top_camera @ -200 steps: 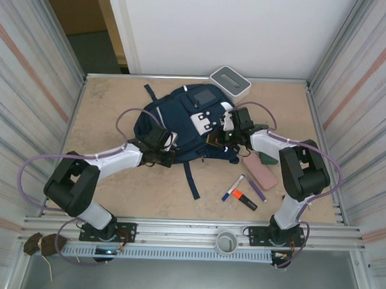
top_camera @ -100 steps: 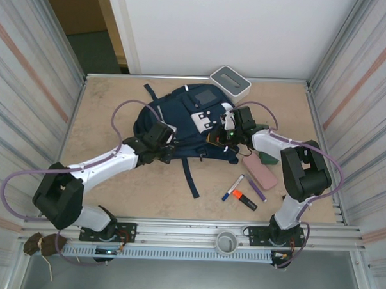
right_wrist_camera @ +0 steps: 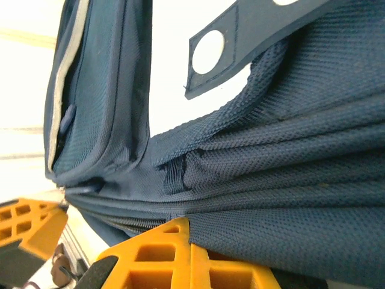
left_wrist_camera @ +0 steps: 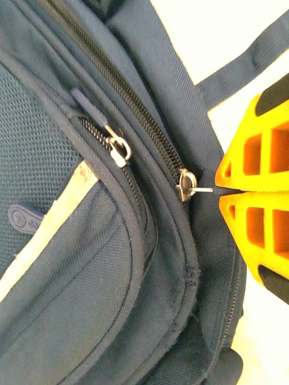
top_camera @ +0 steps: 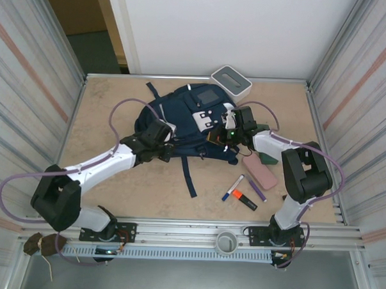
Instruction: Pack the student bag
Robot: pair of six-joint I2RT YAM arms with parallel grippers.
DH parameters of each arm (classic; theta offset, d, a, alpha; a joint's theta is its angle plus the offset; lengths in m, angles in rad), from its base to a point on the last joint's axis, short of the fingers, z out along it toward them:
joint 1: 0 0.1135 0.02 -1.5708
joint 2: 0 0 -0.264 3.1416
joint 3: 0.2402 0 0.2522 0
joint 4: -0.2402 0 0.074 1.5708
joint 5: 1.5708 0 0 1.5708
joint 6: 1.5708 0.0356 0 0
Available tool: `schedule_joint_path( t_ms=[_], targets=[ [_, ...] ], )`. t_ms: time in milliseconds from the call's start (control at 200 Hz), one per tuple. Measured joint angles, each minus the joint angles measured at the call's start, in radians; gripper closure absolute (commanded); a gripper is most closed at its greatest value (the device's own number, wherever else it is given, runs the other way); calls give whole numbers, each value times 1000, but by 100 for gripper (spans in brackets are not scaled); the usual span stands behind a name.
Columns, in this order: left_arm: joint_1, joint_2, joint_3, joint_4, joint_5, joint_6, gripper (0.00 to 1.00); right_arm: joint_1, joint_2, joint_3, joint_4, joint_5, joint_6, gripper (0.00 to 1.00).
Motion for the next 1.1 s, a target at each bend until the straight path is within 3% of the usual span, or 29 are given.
schedule_joint_path(
  t_ms=[65, 190, 421, 556, 706, 1097],
  targets=[
    [3, -34, -4, 10, 29, 0, 100, 6, -6, -12, 18, 8, 14, 94],
    [13, -84, -19, 22, 50, 4, 100, 19, -26, -16, 11, 47, -3, 71],
    [79, -119, -146, 87, 77, 12, 100, 52, -207, -19, -119, 229, -277, 48],
    [98, -131, -203, 121, 95, 11, 100, 163, -258, 14, -156, 301, -490, 44],
    [98, -142, -235, 162, 114, 2, 100, 274, -182, 97, -157, 316, -692, 41],
    [98, -158, -258, 190, 132, -20, 100, 354, 94, 289, -159, 327, -990, 40]
  ],
)
